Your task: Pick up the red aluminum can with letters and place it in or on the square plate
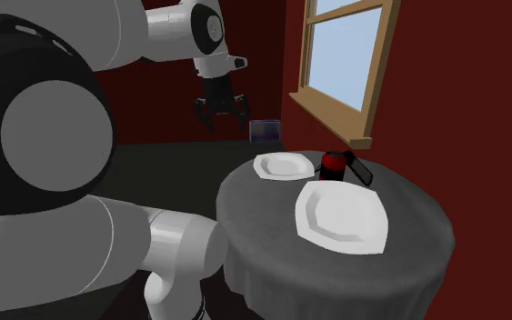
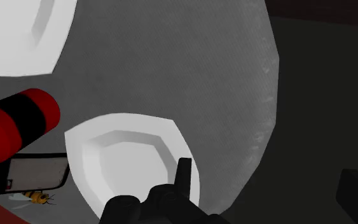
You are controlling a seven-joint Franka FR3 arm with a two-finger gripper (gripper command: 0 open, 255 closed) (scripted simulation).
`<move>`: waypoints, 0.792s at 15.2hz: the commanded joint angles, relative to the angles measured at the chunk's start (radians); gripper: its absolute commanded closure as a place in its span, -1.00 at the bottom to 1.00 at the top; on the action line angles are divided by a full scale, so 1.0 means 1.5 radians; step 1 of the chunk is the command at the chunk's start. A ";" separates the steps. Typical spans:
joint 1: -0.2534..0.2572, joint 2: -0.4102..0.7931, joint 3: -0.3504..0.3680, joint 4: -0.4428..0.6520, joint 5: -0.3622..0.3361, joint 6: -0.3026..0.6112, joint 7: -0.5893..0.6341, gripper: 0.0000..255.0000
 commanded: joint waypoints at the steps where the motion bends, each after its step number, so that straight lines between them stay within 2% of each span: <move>1: 0.000 0.000 0.000 0.000 0.000 0.000 0.000 -1.00; 12: -0.050 0.149 -0.164 0.075 -0.057 0.050 -0.155 -1.00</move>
